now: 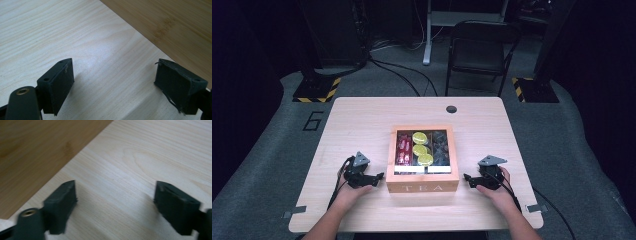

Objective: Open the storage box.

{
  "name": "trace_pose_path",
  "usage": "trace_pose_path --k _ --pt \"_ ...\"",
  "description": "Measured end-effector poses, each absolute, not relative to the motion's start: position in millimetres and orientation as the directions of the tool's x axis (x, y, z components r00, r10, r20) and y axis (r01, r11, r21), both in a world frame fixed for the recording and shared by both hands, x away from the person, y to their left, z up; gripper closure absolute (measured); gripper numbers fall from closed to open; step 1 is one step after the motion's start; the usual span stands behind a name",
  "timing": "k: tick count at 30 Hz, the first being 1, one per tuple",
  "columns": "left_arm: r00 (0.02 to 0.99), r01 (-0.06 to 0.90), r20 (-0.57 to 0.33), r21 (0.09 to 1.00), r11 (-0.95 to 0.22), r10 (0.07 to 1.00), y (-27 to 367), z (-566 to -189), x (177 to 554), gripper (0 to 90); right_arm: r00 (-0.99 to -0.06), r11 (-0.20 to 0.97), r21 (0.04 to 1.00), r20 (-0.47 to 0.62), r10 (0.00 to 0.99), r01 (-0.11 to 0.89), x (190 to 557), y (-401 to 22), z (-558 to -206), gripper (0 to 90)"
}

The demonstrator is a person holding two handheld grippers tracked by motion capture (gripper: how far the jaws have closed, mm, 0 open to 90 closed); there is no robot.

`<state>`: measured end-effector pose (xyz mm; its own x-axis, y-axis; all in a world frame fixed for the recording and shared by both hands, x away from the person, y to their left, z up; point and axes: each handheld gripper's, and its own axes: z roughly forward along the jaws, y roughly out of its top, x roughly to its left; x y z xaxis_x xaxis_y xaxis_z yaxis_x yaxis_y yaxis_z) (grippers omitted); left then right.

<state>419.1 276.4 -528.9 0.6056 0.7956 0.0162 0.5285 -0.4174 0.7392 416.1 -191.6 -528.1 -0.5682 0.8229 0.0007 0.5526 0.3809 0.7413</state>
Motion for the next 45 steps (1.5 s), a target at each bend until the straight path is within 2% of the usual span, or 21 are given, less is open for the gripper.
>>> trace_pose_path --k 12,19,28,29,31,32,34,37,45 --pt "0.602 0.534 0.015 0.736 -0.417 0.798 276 -529 419 14.5 -0.551 0.379 0.733 -0.005 0.834 0.566 418 -190 -529 9.5" --pt "0.585 0.537 0.016 0.741 -0.402 0.811 273 -529 420 14.7 -0.549 0.373 0.737 -0.003 0.836 0.563 416 -190 -528 13.6" --pt "0.572 0.555 0.014 0.730 -0.399 0.820 271 -527 420 15.1 -0.554 0.372 0.738 0.002 0.832 0.562 415 -190 -528 14.7" --pt "0.561 0.566 0.015 0.722 -0.397 0.828 271 -525 419 16.9 -0.554 0.372 0.738 0.004 0.832 0.564 415 -190 -528 16.0" --pt "0.552 0.575 0.038 0.706 -0.414 0.833 271 -520 418 33.5 -0.547 0.376 0.727 0.000 0.837 0.575 414 -190 -525 26.0" --pt "0.548 0.575 0.060 0.697 -0.428 0.835 271 -518 418 33.7 -0.543 0.379 0.706 0.010 0.839 0.598 414 -190 -521 32.4" --pt "0.549 0.584 0.042 0.695 -0.419 0.835 272 -516 417 33.1 -0.543 0.389 0.685 0.012 0.840 0.616 413 -190 -517 37.2" --pt "0.553 0.589 0.013 0.702 -0.401 0.833 272 -511 414 33.3 -0.561 0.413 0.676 0.001 0.828 0.610 410 -189 -513 39.8" --pt "0.563 0.590 -0.077 0.735 -0.334 0.823 269 -491 396 38.7 -0.596 0.400 0.738 0.005 0.803 0.544 396 -185 -492 43.3"
